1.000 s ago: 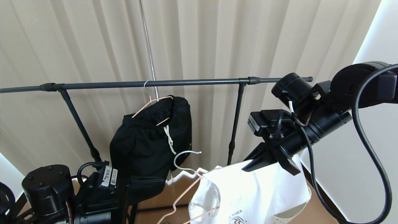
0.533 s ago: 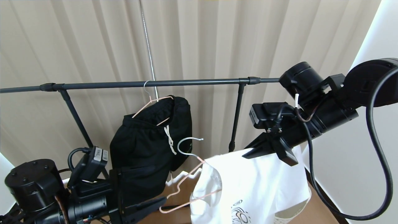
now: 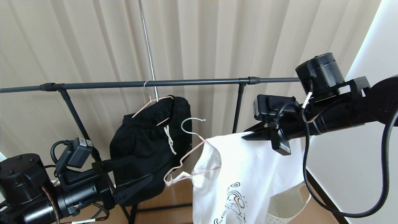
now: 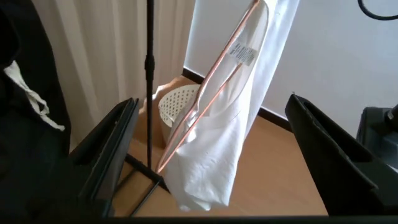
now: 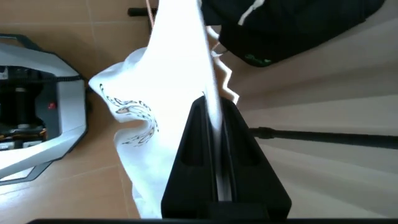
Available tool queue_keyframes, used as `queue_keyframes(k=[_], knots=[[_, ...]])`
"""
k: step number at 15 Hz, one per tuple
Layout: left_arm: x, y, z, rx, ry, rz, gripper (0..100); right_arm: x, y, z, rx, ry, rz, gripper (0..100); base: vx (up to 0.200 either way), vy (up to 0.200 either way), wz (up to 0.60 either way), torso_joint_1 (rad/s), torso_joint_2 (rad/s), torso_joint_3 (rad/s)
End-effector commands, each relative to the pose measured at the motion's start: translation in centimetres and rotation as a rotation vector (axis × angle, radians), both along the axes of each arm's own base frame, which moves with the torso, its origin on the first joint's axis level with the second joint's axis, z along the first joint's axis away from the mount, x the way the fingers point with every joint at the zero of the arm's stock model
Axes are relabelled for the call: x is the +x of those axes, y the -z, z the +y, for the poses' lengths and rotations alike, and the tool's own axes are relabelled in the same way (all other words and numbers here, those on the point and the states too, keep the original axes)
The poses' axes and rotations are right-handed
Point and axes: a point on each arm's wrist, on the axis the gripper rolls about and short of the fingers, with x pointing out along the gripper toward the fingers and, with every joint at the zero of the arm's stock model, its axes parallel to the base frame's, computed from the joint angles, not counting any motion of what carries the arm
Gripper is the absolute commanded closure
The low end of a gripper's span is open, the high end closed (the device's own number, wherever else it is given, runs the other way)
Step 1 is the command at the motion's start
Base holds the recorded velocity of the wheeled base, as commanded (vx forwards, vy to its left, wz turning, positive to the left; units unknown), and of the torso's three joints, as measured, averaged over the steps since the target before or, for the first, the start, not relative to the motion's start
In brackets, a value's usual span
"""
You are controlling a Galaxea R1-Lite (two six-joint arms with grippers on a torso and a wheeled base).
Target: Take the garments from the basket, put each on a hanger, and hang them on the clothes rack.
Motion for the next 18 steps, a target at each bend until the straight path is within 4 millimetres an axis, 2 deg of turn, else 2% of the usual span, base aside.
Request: queue_keyframes(k=[1, 6, 11, 14, 18], knots=[[0.2, -0.7, -0.1, 0.013, -0.045, 0.008, 0, -1.7, 0.3, -0.7, 0.028, 0.019, -0.073, 100, 0.000, 0.000, 0.00, 0.000, 0.00, 0.000], [-0.4, 0.2, -1.8, 0.116, -0.141, 0.108, 0, -3.0, 1.7, -0.7, 0.044, 0.092, -0.248, 100, 0.000, 0.000, 0.00, 0.000, 0.00, 0.000], [-2.2, 3.0, -4.3, 0.234, -0.122, 0.213, 0, -4.3, 3.8, 0.6, 0.128, 0.144, -0.325, 100, 0.000, 0.000, 0.00, 0.000, 0.00, 0.000], [-2.1, 4.2, -5.2, 0.250, -0.135, 0.283, 0, -4.4, 3.9, 1.0, 0.136, 0.185, -0.382, 100, 0.000, 0.000, 0.00, 0.000, 0.00, 0.000], [-1.9, 4.5, -6.8, 0.215, -0.188, 0.326, 0, -4.7, 3.5, 1.6, 0.195, 0.211, -0.380, 100, 0.000, 0.000, 0.00, 0.000, 0.00, 0.000]])
